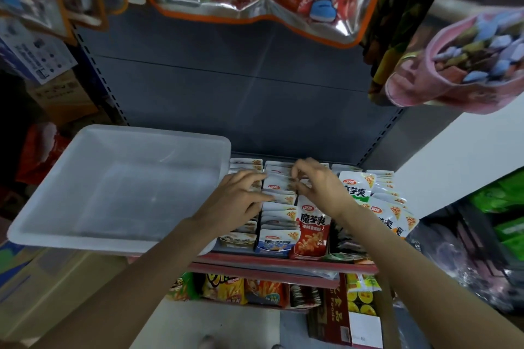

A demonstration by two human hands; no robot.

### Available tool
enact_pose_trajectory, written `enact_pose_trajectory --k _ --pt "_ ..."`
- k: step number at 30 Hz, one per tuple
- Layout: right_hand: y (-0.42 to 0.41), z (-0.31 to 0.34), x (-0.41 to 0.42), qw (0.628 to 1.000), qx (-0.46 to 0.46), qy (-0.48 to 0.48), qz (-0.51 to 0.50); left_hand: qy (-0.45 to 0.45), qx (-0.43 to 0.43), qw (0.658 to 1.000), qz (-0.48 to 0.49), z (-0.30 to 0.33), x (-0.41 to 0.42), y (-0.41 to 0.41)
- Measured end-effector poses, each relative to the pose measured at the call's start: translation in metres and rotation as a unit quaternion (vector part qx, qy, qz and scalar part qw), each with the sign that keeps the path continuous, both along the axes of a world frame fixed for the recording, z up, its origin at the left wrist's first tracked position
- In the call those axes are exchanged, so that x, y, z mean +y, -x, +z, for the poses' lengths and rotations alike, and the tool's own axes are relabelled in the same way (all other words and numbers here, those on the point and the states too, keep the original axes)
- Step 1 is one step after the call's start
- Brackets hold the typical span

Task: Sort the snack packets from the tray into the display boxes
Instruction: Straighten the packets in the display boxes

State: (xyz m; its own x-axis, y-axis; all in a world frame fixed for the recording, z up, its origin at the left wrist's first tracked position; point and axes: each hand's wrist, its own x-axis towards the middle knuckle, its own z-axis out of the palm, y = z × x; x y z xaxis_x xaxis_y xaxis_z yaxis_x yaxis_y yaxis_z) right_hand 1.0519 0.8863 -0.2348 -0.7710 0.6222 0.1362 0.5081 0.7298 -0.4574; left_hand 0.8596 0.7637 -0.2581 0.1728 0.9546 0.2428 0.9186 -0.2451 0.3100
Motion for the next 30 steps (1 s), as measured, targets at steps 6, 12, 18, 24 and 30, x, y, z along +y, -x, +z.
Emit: enact_pose_trajectory --k 6,12,18,24,30 --pt "0.001 -0.005 0.0 0.997 -0.074 -0.028 0.017 -0.024 0.015 0.999 -0.025 -0.002 -0.001 -0.002" --pt "0.009 -0.004 -0.002 0.993 -0.115 0.014 0.018 -0.015 0.015 0.999 -0.028 0.002 -0.001 -0.005" --pt "0.015 0.0 0.002 0.989 -0.131 0.057 0.026 -0.028 0.034 0.998 -0.038 0.001 -0.002 -0.003" --pt "0.007 0.002 0.0 0.986 -0.124 0.11 0.016 -0.057 0.043 0.996 -0.062 -0.005 -0.001 -0.004" --pt "0.012 0.001 0.001 0.98 -0.197 0.036 0.012 -0.054 0.075 0.993 -0.075 0.0 -0.003 -0.006"
